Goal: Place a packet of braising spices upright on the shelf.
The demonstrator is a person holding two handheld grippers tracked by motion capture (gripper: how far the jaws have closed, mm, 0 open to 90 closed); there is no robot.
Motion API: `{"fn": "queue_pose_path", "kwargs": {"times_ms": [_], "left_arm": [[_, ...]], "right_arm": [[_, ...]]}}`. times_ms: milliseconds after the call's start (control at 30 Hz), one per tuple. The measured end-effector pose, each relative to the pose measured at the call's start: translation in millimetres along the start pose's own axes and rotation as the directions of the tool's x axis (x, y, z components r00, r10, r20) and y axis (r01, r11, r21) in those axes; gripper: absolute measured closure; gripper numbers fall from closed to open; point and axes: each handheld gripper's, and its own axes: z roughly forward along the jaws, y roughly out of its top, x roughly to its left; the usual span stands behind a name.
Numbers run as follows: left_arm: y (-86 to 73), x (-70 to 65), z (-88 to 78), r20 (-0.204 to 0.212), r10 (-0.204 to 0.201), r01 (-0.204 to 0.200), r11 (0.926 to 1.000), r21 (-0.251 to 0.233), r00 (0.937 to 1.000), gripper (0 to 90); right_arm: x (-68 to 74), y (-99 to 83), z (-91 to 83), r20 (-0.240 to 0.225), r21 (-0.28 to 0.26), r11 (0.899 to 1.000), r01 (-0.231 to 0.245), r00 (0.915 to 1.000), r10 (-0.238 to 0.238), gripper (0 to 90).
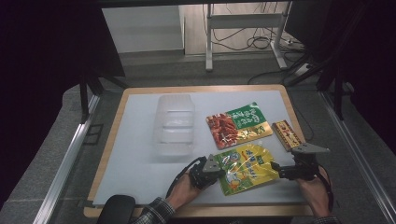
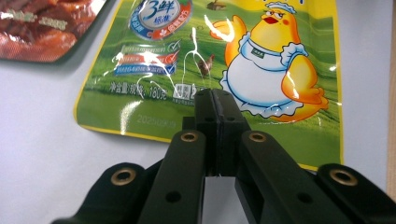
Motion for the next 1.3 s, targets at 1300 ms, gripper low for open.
{"fn": "queue_pose_path", "kwargs": {"times_ms": [1300], "left_arm": [[-3.3,-2.3,-1.0,-0.005,-0.030,0.030,0.9996,0.000,0.9996,90.0]], "right_arm": [[24.3,10.1,44.9,-0.353,0.165,0.985,-0.058,0.9286,0.114,4.4]]}}
